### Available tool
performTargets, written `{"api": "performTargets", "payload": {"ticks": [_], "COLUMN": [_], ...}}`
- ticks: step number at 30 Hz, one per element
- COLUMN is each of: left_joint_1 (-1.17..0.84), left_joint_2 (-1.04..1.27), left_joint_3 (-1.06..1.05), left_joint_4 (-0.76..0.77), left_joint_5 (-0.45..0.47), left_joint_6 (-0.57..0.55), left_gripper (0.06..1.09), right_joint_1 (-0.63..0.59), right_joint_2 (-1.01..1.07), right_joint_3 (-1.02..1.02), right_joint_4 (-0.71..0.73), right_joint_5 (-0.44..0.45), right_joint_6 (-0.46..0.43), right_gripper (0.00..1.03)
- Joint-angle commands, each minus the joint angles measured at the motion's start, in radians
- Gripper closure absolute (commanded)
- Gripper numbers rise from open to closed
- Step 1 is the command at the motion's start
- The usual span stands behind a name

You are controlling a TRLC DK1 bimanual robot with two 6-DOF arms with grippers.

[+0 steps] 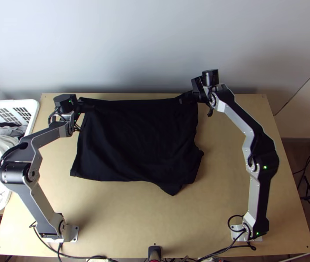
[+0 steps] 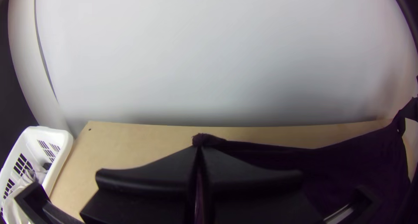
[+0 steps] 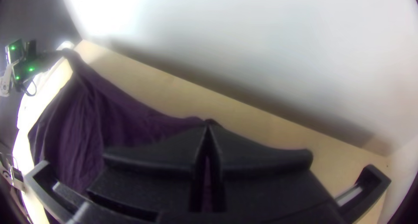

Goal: Fold the t-shirt

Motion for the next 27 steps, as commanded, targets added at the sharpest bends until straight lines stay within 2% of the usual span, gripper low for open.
{"api": "performTargets", "payload": {"ticks": [1, 7, 27], "left_joint_1": [-0.002, 0.0, -0.011], "left_joint_2": [-0.089, -0.19, -0.41], "left_joint_3": [-0.099, -0.2, -0.467], "left_joint_4": [0.001, 0.001, -0.013], "left_joint_5": [0.001, 0.001, 0.001], "left_joint_6": [-0.008, -0.023, -0.023], "left_gripper": [1.05, 1.05, 1.05], "right_joint_1": [0.008, 0.011, 0.109], "right_joint_2": [-0.101, -0.233, -0.573], "right_joint_3": [-0.153, -0.311, -0.725], "right_joint_4": [0.049, 0.091, 0.094], "right_joint_5": [0.0, -0.01, -0.025], "right_joint_6": [0.008, 0.035, 0.062], "right_gripper": [1.0, 1.0, 1.0]}}
